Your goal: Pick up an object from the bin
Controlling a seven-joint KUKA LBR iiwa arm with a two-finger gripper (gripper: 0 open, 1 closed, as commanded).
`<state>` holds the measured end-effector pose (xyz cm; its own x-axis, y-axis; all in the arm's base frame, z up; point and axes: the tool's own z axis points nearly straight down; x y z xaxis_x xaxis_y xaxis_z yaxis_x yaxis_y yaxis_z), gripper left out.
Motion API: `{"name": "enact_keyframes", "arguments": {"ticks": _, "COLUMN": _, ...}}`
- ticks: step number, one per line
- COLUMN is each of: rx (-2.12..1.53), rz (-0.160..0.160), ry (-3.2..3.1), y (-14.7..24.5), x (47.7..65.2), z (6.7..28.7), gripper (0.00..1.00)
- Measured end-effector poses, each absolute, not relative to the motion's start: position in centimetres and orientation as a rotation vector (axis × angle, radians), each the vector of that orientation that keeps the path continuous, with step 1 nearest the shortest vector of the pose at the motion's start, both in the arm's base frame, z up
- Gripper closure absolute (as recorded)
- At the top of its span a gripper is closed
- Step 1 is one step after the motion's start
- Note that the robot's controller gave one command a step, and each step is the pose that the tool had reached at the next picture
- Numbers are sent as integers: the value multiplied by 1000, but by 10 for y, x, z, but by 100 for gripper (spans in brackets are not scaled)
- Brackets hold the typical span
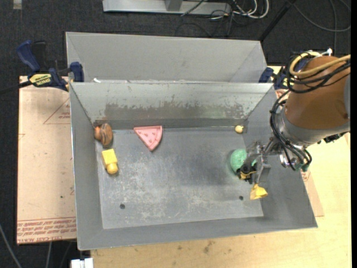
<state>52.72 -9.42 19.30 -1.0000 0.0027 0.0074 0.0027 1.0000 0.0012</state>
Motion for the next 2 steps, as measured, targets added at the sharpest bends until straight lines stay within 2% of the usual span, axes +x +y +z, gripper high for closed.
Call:
{"name": "enact_keyframes", "arguments": {"ticks": 1, "rx": 2, "rz": 0, "ry": -3142, "y": -94, "x": 529, "z": 198, "gripper": 100}}
{"name": "enact_keyframes", "arguments": {"ticks": 2, "rx": 3, "rz": 0, "ry": -3142, "y": -93, "x": 529, "z": 198, "gripper": 100}}
